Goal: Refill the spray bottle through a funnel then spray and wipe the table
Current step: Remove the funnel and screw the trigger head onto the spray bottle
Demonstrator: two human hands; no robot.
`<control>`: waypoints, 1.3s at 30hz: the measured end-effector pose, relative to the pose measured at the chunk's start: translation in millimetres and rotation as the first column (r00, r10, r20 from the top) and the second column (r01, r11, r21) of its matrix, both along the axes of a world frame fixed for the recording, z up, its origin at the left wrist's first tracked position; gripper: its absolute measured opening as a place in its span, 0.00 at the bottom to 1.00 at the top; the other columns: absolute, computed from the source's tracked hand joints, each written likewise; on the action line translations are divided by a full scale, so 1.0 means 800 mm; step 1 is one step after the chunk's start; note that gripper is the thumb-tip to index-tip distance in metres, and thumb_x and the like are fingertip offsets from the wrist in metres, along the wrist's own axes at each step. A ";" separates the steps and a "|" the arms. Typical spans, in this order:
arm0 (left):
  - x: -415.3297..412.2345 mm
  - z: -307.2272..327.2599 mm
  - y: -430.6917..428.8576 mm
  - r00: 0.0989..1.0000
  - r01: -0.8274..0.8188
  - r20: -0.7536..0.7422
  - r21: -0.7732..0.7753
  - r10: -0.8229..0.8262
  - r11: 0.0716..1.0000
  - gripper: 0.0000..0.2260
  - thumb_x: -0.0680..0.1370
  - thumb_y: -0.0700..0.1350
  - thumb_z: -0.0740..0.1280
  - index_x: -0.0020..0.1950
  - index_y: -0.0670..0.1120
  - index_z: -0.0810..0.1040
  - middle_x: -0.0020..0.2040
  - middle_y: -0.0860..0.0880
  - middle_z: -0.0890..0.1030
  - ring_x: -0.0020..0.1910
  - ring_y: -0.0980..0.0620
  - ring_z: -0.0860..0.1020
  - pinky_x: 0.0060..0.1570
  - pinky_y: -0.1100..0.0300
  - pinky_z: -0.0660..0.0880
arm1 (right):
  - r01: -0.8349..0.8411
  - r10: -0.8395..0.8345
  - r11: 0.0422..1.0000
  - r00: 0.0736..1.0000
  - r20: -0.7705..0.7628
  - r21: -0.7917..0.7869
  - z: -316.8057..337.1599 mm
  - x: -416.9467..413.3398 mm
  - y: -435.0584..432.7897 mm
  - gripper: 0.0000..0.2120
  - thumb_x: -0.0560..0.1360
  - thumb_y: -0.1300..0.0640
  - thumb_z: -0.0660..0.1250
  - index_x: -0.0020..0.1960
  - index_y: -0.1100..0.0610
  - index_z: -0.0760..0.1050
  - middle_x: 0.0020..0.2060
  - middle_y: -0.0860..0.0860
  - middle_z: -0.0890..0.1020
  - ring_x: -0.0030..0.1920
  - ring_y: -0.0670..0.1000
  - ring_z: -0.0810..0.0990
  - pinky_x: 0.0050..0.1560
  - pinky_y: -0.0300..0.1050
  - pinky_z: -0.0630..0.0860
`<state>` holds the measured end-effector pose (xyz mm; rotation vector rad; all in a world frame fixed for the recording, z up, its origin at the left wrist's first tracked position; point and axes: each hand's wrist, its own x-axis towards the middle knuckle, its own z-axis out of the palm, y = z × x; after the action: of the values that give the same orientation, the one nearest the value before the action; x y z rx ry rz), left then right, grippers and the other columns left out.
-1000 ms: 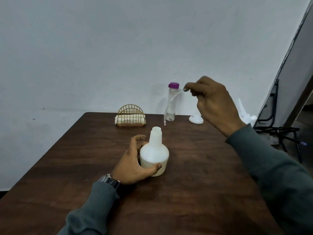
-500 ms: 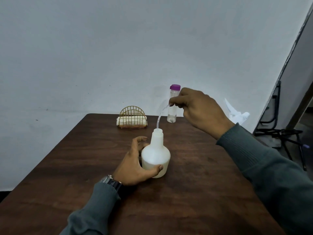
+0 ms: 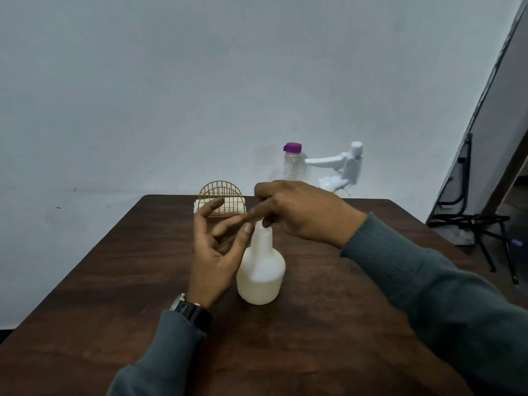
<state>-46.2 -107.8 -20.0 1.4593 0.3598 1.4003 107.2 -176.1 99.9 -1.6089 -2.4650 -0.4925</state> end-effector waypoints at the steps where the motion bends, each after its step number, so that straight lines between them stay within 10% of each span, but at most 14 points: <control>1: 0.003 0.006 0.000 1.000 0.004 0.015 -0.007 -0.004 1.000 0.28 0.75 0.39 0.73 0.72 0.49 0.66 0.54 0.45 0.88 0.55 0.49 0.87 0.55 0.60 0.82 | 0.001 -0.002 1.000 1.000 -0.012 -0.024 0.005 -0.001 0.002 0.17 0.78 0.64 0.70 0.63 0.50 0.85 0.43 0.46 0.74 0.43 0.50 0.75 0.42 0.53 0.77; 15: 0.011 0.037 0.014 0.989 0.053 -0.128 -0.191 -0.078 0.980 0.34 0.72 0.36 0.79 0.72 0.46 0.65 0.44 0.41 0.89 0.49 0.42 0.88 0.59 0.38 0.82 | 0.060 -0.052 0.995 0.994 0.100 -0.084 0.017 -0.011 0.000 0.31 0.79 0.69 0.64 0.79 0.48 0.66 0.51 0.51 0.81 0.48 0.55 0.83 0.46 0.56 0.80; 19: 0.012 0.044 0.012 0.987 0.020 -0.156 -0.173 -0.047 0.985 0.34 0.72 0.34 0.79 0.71 0.47 0.66 0.42 0.42 0.89 0.46 0.44 0.89 0.56 0.46 0.84 | 0.015 -0.014 1.000 0.989 0.149 -0.005 0.010 -0.004 0.001 0.29 0.79 0.68 0.64 0.78 0.50 0.67 0.56 0.54 0.78 0.47 0.58 0.82 0.41 0.57 0.79; 25: 0.022 0.038 0.006 0.996 -0.029 -0.090 -0.173 0.014 0.985 0.31 0.72 0.33 0.79 0.67 0.48 0.65 0.42 0.44 0.89 0.43 0.49 0.88 0.50 0.55 0.83 | -0.075 0.001 0.944 0.974 0.225 0.321 0.002 0.011 -0.016 0.24 0.77 0.70 0.69 0.71 0.55 0.77 0.64 0.56 0.81 0.60 0.59 0.80 0.56 0.55 0.78; 29: 0.025 0.032 0.006 0.996 -0.067 -0.076 -0.160 0.055 0.985 0.30 0.73 0.33 0.78 0.65 0.48 0.65 0.41 0.46 0.89 0.43 0.51 0.88 0.53 0.52 0.83 | 0.044 -0.026 0.841 0.999 -0.041 0.539 0.018 0.022 -0.053 0.22 0.78 0.53 0.75 0.71 0.52 0.79 0.68 0.53 0.80 0.67 0.58 0.77 0.67 0.55 0.72; 34: 0.027 0.031 0.003 0.996 -0.071 -0.058 -0.157 0.063 0.985 0.28 0.74 0.32 0.77 0.65 0.46 0.65 0.40 0.48 0.89 0.43 0.53 0.88 0.50 0.59 0.82 | 0.511 -0.503 0.853 0.748 -0.433 -0.109 0.037 0.071 -0.090 0.48 0.63 0.33 0.79 0.78 0.34 0.61 0.75 0.42 0.69 0.72 0.47 0.68 0.67 0.49 0.70; 39: 0.027 0.031 0.003 0.994 -0.093 -0.066 -0.156 0.083 0.983 0.27 0.74 0.33 0.78 0.62 0.48 0.66 0.40 0.48 0.89 0.43 0.52 0.88 0.53 0.54 0.83 | 0.570 -0.597 0.797 0.696 -0.398 -0.199 0.011 0.100 -0.082 0.31 0.70 0.50 0.81 0.70 0.40 0.73 0.64 0.46 0.81 0.57 0.49 0.77 0.54 0.48 0.75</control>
<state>-24.7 -105.1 4.9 1.3697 0.5674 1.3676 187.4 -241.4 108.5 -2.2348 -1.6143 -0.0839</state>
